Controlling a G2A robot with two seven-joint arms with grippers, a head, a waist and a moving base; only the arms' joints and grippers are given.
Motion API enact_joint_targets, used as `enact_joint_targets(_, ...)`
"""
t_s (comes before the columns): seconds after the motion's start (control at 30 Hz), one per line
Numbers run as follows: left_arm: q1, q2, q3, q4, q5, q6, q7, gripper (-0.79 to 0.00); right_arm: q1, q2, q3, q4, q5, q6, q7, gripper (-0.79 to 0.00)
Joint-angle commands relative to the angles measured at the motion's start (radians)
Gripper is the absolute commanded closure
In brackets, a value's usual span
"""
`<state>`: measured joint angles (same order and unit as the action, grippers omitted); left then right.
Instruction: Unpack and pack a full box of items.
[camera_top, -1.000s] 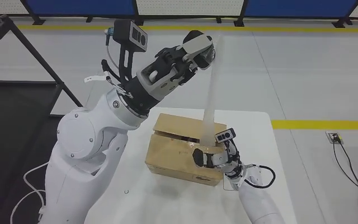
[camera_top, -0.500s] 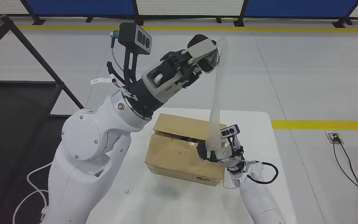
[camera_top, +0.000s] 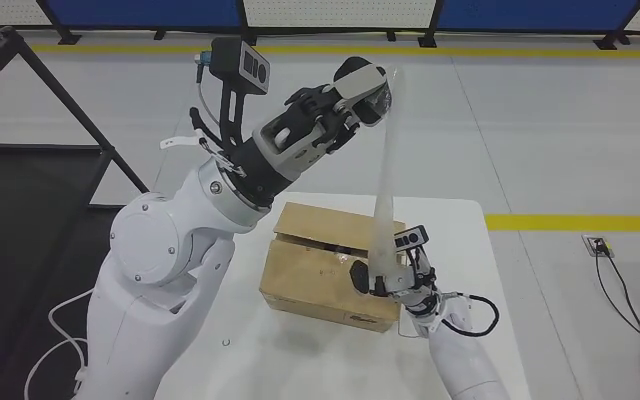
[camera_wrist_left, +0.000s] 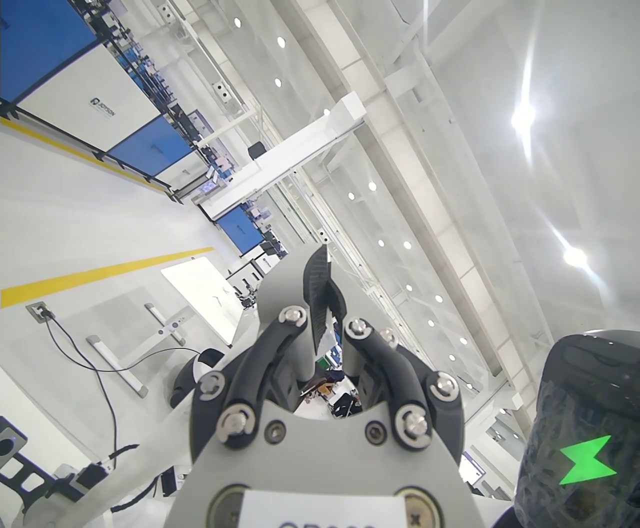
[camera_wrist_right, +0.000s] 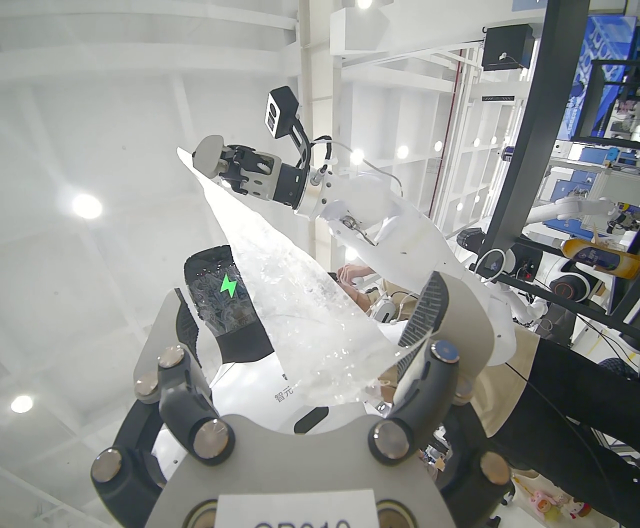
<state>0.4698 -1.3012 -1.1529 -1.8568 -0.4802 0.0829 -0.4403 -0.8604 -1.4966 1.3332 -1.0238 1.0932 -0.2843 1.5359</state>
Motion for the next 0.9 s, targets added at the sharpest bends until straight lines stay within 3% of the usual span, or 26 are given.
enact_joint_targets(0.0,-0.002,-0.001,0.000,0.002,0.001,0.000,-0.001,0.000,-0.006,0.002,-0.007,-0.011,-0.008,0.000,0.000,-0.785)
enact_joint_targets(0.5,-0.017,-0.006,-0.013,0.010,-0.004,-0.001,-0.030,0.000,-0.004,0.011,-0.039,-0.005,0.036,0.000,0.000,-0.785)
enact_joint_targets(0.87,-0.017,-0.007,-0.018,0.016,-0.003,-0.003,-0.058,0.000,0.051,-0.001,-0.037,0.091,0.099,0.000,0.000,-0.785)
